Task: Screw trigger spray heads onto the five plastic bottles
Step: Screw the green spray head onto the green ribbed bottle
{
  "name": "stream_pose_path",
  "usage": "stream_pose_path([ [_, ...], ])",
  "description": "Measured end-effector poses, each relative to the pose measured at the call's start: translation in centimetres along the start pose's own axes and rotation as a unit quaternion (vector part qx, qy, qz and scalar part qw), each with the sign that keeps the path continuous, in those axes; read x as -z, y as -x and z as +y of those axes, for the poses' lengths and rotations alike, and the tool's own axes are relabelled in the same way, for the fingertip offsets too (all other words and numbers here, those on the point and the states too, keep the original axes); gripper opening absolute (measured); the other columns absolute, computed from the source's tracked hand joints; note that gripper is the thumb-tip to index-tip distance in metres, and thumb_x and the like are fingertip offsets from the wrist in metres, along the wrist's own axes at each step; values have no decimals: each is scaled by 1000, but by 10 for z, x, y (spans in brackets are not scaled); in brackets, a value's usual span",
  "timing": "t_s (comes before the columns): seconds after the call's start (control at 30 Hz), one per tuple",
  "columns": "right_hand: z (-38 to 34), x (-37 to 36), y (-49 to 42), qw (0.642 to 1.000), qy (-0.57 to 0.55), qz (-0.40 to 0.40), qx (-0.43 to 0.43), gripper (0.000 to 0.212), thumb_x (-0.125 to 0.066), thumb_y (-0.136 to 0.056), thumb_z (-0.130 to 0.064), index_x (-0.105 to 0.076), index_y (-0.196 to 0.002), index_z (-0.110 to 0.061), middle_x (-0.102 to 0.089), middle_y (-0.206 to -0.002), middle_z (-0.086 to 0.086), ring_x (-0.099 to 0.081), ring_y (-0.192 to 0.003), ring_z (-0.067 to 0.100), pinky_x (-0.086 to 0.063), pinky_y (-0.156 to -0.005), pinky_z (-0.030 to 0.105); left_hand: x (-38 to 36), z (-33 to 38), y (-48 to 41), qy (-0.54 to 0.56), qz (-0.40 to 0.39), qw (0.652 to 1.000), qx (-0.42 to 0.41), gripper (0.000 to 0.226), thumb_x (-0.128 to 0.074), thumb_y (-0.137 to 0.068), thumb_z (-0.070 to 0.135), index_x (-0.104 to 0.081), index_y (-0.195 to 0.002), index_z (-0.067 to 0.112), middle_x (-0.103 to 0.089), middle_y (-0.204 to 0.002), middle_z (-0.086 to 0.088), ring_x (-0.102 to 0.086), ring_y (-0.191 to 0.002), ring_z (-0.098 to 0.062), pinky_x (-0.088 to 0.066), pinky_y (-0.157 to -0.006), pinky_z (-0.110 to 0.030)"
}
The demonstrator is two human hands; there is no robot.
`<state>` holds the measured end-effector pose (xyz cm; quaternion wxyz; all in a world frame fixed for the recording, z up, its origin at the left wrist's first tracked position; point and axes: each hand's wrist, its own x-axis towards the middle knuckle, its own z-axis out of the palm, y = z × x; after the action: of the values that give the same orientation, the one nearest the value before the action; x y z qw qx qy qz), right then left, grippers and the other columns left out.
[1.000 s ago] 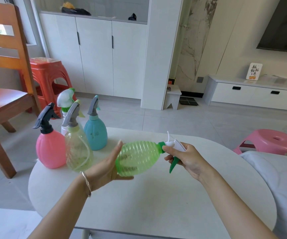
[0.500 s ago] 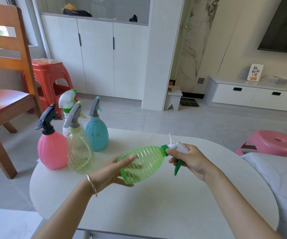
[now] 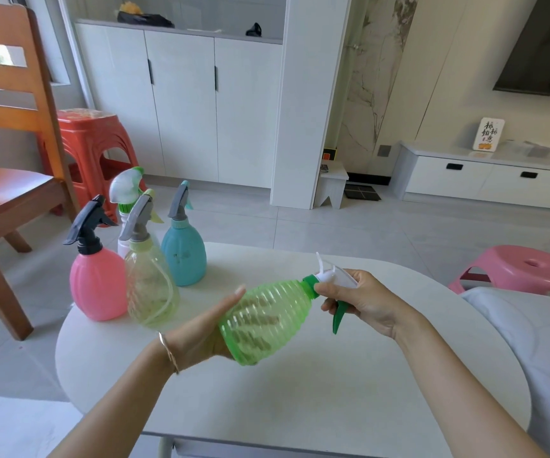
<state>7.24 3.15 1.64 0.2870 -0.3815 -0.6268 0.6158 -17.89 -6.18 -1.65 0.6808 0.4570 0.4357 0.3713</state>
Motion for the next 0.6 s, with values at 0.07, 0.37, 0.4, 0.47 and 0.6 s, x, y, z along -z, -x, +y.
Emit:
stream_pose_path([
  [0.07, -2, 0, 2, 1000, 19, -20, 9, 39, -84, -61, -36, -74, -96, -23, -75, -92, -6, -69, -83, 9, -52, -66, 17, 0, -2, -1, 25, -60, 997, 46, 82, -67, -59, 73, -62, -124, 24, -63, -126, -15, -65, -107, -36, -58, -79, -41],
  [0.37, -12, -27, -1, 963, 55, 230, 133, 29, -70, -77, -39, -65, -78, -11, -66, -70, -4, -60, -61, 5, -43, -60, 20, -18, -10, -16, -26, 101, 988, -115, 87, -91, -46, 47, -56, -123, 26, -68, -119, -8, -66, -107, -23, -54, -88, -34],
  [0.4, -10, -33, -1, 975, 61, 190, 97, 39, -67, -75, -48, -68, -80, -9, -70, -71, -5, -64, -64, 5, -46, -59, 20, -20, -10, -15, -47, 111, 985, -125, 86, -90, -48, 45, -54, -124, 27, -67, -120, -8, -66, -108, -22, -53, -92, -36],
  [0.47, -7, -44, -2, 991, 41, 118, 45, 53, -63, -66, -60, -72, -91, -14, -75, -84, -4, -70, -80, 8, -51, -69, 19, -24, -9, -15, -92, 115, 980, -131, 81, -86, -52, 40, -51, -125, 29, -66, -119, -5, -66, -106, -19, -53, -90, -32],
  [0.6, -6, -51, -7, 993, -81, 79, 34, 48, -67, -71, -51, -69, -105, -17, -74, -108, -4, -66, -106, 10, -44, -102, 33, -31, -10, -16, -140, 93, 976, -137, 77, -83, -59, 28, -47, -127, 25, -64, -119, -5, -66, -103, -13, -52, -79, -20],
])
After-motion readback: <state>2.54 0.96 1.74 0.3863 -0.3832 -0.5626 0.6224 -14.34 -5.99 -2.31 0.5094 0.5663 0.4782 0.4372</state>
